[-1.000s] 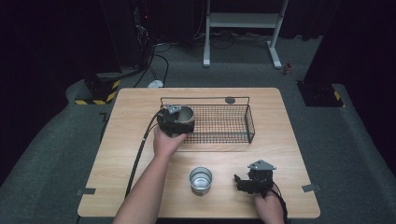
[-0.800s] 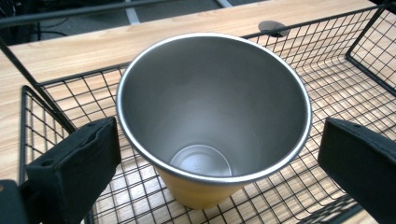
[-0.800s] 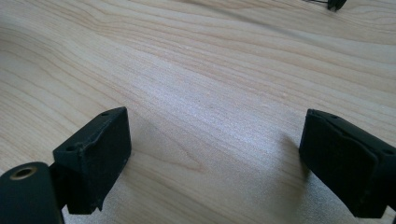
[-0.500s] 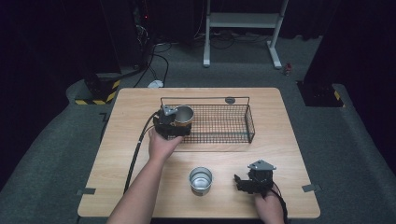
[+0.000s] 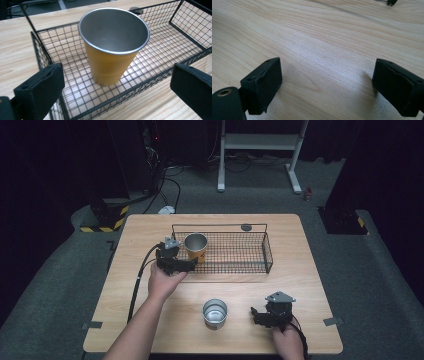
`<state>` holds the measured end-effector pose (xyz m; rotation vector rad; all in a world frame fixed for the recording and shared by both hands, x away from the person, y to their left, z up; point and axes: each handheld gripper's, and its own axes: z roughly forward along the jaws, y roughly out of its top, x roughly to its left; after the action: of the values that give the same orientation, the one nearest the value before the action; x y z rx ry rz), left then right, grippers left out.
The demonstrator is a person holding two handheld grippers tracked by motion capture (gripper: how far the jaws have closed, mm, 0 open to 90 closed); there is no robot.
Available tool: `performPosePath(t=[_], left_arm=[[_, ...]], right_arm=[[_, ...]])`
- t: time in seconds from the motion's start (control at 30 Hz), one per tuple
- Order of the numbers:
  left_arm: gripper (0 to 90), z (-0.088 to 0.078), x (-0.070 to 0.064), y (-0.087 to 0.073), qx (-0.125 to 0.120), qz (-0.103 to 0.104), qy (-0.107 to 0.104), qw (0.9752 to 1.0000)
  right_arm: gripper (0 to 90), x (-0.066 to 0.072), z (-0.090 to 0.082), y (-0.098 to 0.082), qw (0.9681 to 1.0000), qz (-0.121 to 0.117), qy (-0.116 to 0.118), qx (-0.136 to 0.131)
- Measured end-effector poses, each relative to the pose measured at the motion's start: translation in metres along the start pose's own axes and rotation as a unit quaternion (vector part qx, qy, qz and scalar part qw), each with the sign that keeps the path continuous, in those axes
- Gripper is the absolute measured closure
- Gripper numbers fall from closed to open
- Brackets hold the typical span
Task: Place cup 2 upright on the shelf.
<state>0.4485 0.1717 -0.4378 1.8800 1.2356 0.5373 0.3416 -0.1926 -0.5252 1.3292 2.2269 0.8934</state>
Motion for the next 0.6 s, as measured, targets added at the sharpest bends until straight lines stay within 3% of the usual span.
performPosePath(t=[0.6], left_arm=[[0.7, -0.034, 0.005, -0.038, 0.003, -0.002, -0.008, 1.0]], right_arm=[[9.3, 0.0, 0.0, 0.0, 1.0, 0.0, 0.0, 0.0]])
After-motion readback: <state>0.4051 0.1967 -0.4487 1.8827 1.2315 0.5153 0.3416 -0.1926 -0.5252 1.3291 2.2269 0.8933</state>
